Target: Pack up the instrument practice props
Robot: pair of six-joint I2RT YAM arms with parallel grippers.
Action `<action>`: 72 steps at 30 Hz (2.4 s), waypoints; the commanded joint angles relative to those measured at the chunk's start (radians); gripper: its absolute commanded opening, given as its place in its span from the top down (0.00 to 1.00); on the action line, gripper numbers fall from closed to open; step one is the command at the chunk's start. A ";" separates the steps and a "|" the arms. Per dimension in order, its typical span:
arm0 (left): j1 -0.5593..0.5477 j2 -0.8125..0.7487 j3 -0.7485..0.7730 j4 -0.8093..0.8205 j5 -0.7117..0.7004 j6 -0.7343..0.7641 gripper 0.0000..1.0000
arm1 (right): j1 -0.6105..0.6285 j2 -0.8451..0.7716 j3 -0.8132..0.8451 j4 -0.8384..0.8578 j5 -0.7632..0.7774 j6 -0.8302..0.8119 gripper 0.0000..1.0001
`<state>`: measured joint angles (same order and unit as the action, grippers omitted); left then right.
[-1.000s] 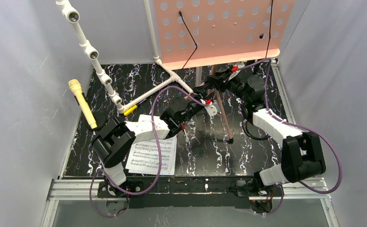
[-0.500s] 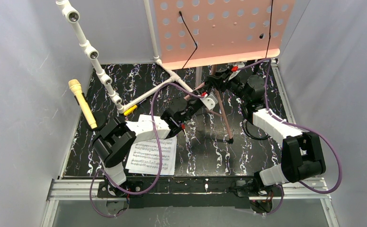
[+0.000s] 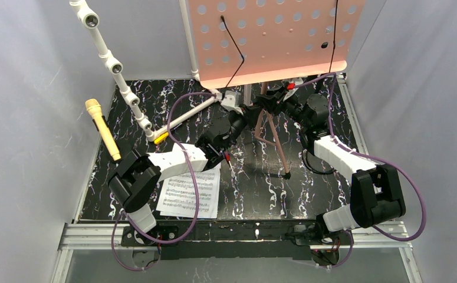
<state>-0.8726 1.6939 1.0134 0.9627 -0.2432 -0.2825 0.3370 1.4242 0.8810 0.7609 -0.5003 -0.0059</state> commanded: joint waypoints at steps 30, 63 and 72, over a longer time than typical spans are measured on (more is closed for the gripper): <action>0.090 -0.250 -0.078 -0.375 0.114 -0.516 0.61 | 0.004 0.050 -0.014 -0.188 0.025 -0.032 0.99; 0.001 -0.071 0.041 -0.183 0.399 1.310 0.44 | 0.005 0.048 -0.006 -0.209 0.016 -0.043 0.98; 0.012 0.017 0.067 -0.042 0.319 1.257 0.59 | 0.004 0.047 -0.008 -0.207 0.015 -0.043 0.99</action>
<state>-0.8715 1.6962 1.0428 0.8124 0.1246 1.0035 0.3370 1.4242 0.8940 0.7338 -0.4953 -0.0044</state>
